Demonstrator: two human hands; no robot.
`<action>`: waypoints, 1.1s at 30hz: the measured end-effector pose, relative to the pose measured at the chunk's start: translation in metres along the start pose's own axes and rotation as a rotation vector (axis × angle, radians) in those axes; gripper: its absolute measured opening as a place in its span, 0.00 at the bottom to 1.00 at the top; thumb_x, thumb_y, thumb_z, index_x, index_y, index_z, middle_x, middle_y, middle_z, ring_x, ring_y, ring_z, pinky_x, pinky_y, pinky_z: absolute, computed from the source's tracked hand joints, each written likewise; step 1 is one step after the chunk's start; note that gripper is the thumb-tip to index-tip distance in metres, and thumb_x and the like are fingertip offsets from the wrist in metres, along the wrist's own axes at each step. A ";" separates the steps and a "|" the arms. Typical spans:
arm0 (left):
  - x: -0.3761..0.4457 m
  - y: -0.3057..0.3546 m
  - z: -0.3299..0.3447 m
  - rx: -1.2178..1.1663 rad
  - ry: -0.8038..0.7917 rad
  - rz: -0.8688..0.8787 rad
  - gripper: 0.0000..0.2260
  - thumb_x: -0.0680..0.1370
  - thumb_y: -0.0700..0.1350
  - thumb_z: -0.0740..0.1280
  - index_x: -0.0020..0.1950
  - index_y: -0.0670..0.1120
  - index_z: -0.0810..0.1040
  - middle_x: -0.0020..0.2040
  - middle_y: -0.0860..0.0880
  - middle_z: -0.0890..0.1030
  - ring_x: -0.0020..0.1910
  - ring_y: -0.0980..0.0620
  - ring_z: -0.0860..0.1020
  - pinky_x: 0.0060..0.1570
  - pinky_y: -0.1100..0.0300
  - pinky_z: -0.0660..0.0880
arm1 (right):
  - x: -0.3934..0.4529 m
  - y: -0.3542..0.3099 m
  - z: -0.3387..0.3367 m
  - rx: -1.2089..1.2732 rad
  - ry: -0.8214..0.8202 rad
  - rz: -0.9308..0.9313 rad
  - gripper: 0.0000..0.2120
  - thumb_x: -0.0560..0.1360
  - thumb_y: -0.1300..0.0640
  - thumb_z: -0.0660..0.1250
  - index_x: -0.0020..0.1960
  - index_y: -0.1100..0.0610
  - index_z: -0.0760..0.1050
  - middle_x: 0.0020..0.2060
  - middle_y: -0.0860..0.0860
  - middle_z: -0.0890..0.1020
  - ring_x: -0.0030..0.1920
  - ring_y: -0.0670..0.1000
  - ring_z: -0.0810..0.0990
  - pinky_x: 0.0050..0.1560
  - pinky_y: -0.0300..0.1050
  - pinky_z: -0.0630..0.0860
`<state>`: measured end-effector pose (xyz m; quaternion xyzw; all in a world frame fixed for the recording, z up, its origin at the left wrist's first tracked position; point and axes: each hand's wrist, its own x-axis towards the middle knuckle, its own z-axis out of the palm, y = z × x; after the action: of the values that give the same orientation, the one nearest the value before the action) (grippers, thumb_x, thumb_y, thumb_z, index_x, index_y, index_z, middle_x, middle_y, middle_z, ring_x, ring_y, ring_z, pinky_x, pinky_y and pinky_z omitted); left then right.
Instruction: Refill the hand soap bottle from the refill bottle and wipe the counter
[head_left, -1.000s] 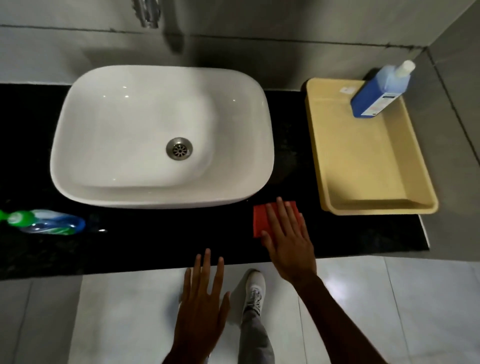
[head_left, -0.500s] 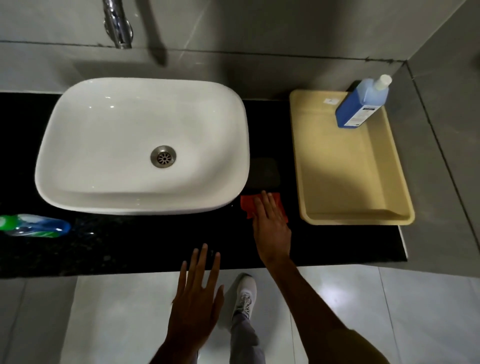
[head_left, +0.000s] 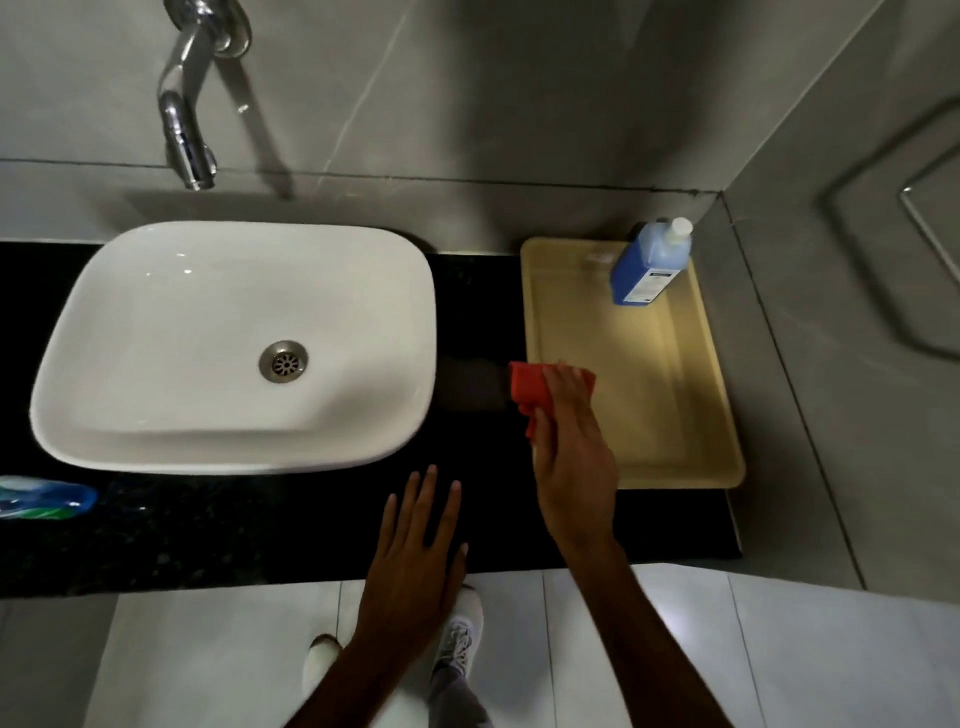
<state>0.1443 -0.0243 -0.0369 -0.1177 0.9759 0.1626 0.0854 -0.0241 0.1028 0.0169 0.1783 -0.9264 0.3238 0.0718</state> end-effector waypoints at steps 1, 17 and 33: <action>0.009 0.010 -0.001 0.000 0.009 0.013 0.29 0.84 0.56 0.54 0.82 0.49 0.50 0.83 0.43 0.48 0.83 0.43 0.47 0.80 0.43 0.54 | 0.010 0.012 -0.006 -0.052 0.010 0.016 0.22 0.85 0.51 0.58 0.78 0.52 0.65 0.78 0.49 0.68 0.78 0.48 0.67 0.65 0.43 0.77; 0.078 0.083 0.029 0.028 -0.047 0.123 0.34 0.82 0.60 0.50 0.82 0.48 0.41 0.83 0.44 0.45 0.82 0.44 0.45 0.78 0.40 0.57 | 0.031 0.129 0.033 -0.374 -0.724 -0.024 0.29 0.85 0.48 0.48 0.83 0.51 0.42 0.83 0.51 0.42 0.82 0.54 0.39 0.81 0.57 0.41; 0.077 0.086 0.008 -0.007 -0.095 0.141 0.34 0.82 0.63 0.46 0.81 0.47 0.37 0.83 0.47 0.37 0.82 0.44 0.38 0.80 0.41 0.50 | 0.039 0.082 -0.013 -0.292 -0.549 0.028 0.28 0.85 0.45 0.51 0.82 0.50 0.51 0.83 0.50 0.46 0.83 0.51 0.44 0.82 0.55 0.43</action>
<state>0.0495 0.0425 -0.0347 -0.0410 0.9761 0.1769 0.1195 -0.0904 0.1592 -0.0106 0.2343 -0.9502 0.1277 -0.1608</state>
